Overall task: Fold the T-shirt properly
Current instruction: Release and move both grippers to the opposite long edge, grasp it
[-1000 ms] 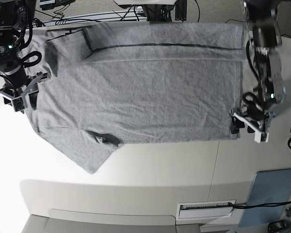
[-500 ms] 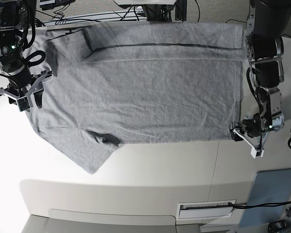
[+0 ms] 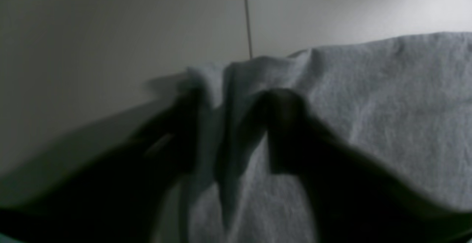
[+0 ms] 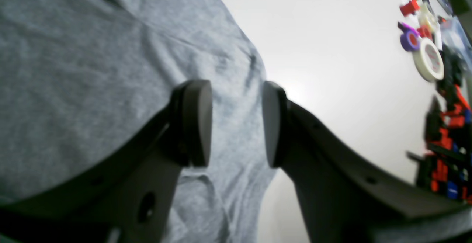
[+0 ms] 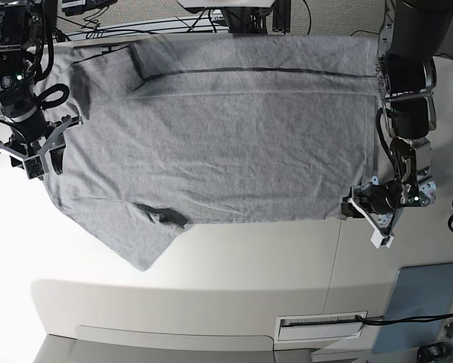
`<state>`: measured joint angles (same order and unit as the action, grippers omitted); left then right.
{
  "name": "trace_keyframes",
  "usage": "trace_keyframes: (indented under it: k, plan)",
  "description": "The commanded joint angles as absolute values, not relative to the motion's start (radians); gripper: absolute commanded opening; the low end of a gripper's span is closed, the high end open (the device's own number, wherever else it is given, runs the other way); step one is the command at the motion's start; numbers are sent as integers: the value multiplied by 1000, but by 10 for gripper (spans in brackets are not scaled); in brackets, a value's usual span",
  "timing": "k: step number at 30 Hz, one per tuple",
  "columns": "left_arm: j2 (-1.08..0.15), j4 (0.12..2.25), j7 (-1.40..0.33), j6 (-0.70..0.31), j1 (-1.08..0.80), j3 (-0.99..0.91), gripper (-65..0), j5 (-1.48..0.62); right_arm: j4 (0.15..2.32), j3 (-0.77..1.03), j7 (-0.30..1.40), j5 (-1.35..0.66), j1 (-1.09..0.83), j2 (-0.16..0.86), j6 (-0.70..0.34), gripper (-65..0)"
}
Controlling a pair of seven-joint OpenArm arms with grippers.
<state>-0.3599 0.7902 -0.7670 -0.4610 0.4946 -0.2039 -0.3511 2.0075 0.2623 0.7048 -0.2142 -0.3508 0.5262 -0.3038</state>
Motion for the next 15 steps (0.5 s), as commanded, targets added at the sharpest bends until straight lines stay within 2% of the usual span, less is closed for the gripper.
trace_keyframes:
  k: [1,3,7,10,15]
  plan:
    - [-369,801,-779,-461,517,-205,-529,-342,2021,274,683,-216,-335,543,-295,-422]
    - [-369,801,-778,-462,517,-205,-650,-324,2020,274,677,-215,-324,543,-295,-422]
    - [-369,801,-779,-462,517,-205,-650,-321,1947,274,643,-201,-265,543,-355,-419]
    - [-368,801,-789,-463,516,-205,-650,-321,1829,266,589,-202,-180,543,-421,-383]
    - [-368,801,-790,-472,507,-205,-650,-313,1595,140,632,-201,78,543,-426,-362]
